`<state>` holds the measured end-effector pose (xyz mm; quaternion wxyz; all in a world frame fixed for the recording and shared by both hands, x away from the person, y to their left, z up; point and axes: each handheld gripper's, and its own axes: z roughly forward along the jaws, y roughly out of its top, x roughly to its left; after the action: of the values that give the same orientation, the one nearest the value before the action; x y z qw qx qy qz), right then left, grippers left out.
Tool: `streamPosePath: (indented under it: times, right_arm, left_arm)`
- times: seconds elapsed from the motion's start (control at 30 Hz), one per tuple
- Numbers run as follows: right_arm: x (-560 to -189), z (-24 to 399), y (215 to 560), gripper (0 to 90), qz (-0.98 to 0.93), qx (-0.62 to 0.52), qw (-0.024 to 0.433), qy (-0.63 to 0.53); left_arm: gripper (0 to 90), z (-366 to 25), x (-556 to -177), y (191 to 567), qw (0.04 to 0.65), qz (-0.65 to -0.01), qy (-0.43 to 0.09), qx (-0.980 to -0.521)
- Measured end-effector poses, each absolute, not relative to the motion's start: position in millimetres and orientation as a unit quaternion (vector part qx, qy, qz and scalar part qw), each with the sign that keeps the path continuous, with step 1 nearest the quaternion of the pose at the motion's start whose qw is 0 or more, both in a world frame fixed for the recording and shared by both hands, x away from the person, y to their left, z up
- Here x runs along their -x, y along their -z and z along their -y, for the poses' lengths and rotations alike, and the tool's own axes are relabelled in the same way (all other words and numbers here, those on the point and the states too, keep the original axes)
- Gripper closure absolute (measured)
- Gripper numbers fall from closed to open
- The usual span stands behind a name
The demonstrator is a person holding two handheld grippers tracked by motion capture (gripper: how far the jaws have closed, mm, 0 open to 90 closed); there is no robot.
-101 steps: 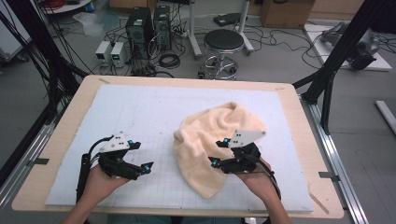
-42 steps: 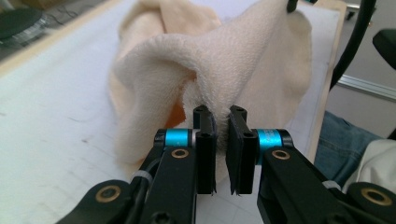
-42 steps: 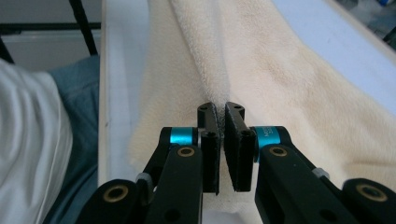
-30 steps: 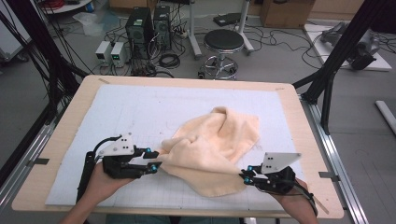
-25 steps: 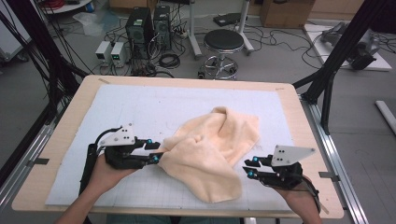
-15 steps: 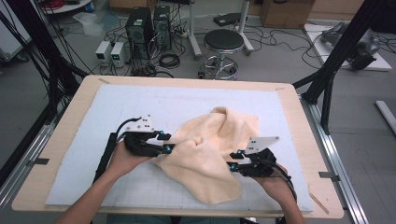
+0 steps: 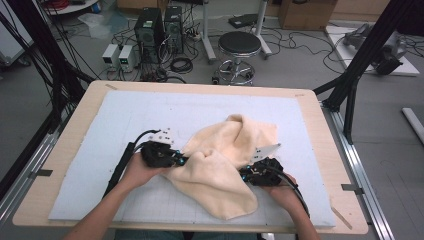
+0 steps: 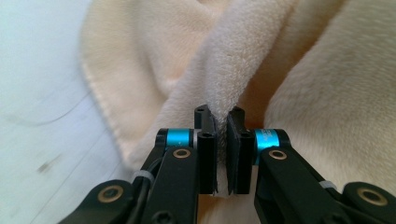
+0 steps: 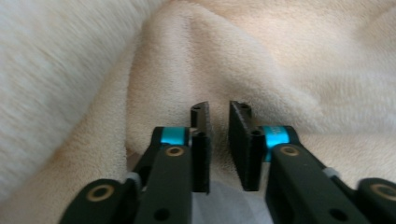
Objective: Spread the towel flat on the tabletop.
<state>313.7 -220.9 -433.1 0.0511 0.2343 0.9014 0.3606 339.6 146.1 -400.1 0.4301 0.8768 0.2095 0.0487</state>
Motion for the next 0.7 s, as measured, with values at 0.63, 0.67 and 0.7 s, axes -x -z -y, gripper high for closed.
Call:
streamPosePath:
  times: [0.63, 0.67, 0.7]
  right_arm:
    - [-284.2, 202.4, 409.2, 85.3, -0.91, -0.167, 0.07, -0.372]
    - [-279.5, 204.6, 406.8, 85.3, -0.908, -0.166, 0.068, -0.378]
    - [-275.5, 206.6, 404.4, 85.3, -0.906, -0.167, 0.067, -0.382]
  left_arm:
    - [84.8, -255.7, -225.9, 378.9, 0.423, -0.23, -0.118, -0.869]
    - [84.7, -255.5, -223.5, 379.1, 0.422, -0.228, -0.113, -0.87]
    - [84.5, -254.8, -222.4, 379.7, 0.424, -0.224, -0.106, -0.871]
